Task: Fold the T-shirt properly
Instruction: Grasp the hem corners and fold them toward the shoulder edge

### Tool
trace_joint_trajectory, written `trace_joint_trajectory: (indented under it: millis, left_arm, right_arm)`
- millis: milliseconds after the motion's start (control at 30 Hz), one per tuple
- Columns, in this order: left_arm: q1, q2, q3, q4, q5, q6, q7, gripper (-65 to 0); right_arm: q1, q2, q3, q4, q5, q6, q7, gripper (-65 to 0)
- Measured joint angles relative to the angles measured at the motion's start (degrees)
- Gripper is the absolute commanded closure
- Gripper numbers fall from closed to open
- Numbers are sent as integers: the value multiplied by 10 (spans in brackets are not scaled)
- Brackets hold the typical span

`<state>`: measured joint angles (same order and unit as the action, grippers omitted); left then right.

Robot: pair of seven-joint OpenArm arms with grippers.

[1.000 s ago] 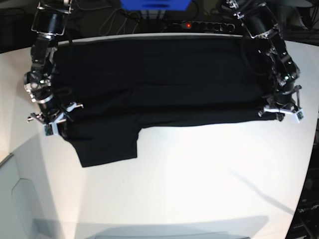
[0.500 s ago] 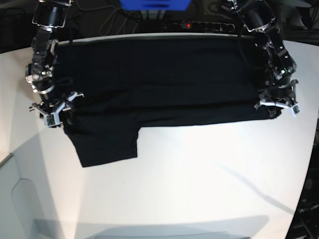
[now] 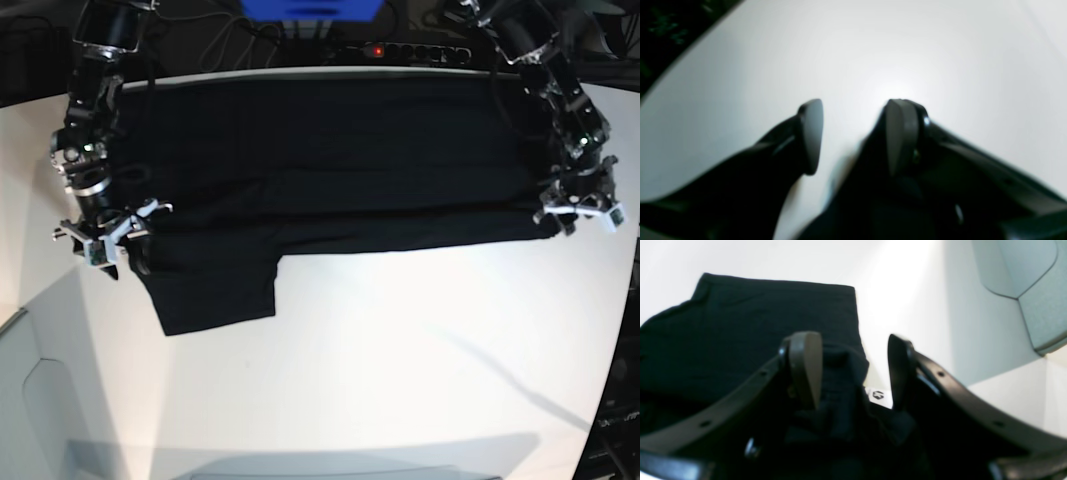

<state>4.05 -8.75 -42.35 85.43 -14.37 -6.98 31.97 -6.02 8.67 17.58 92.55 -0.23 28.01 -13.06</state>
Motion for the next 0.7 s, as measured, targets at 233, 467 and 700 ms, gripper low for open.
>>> trace_joint_trajectory:
  millis: [233, 467, 700]
  left_arm:
    - [-14, 0, 0, -22, 0, -3, 0, -298]
    - [-35, 0, 1, -57, -1, -3, -2, -297]
    - [-42, 0, 1, -69, -1, -3, -1, -251]
  right_arm:
    - [5, 0, 0, -3, 0, 0, 0, -324]
    - [17, 1, 0, -3, -2, 0, -29, -324]
    - [47, 0, 0, -3, -4, 0, -43, -324]
